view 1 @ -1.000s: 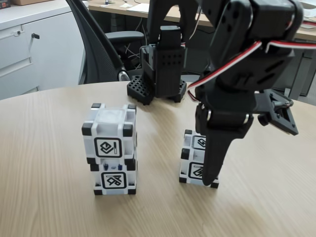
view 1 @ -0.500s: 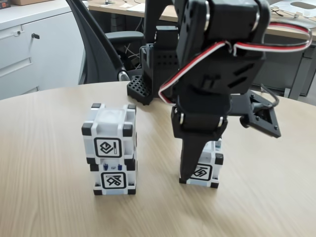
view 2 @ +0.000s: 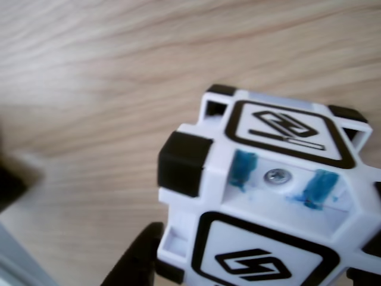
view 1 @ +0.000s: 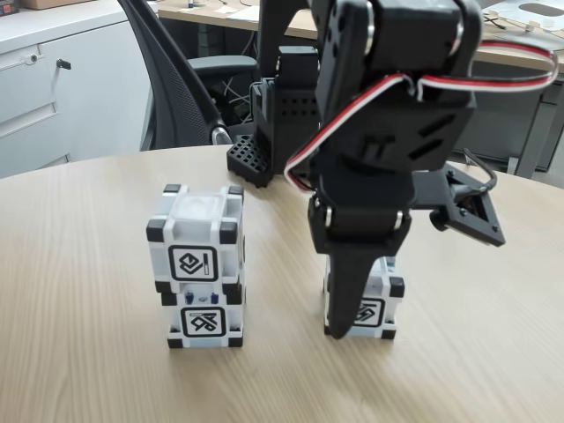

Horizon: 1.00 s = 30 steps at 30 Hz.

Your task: Stack cubes from left to right.

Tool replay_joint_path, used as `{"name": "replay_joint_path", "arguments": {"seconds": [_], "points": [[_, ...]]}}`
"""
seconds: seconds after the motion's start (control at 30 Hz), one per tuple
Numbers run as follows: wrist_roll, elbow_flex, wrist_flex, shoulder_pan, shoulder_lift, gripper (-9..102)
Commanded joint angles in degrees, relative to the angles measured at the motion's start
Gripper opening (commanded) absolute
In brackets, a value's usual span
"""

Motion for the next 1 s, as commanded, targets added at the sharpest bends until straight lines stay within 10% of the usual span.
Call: {"name": "replay_joint_path", "arguments": {"seconds": [0.0, 0.67, 0.97], "points": [[-1.1, -0.5, -1.5, -0.4, 0.4, 34], [-3.0, -1.3, -1.7, -6.6, -3.7, 33], [-3.0, -1.2, -1.7, -6.1, -3.6, 9]]}}
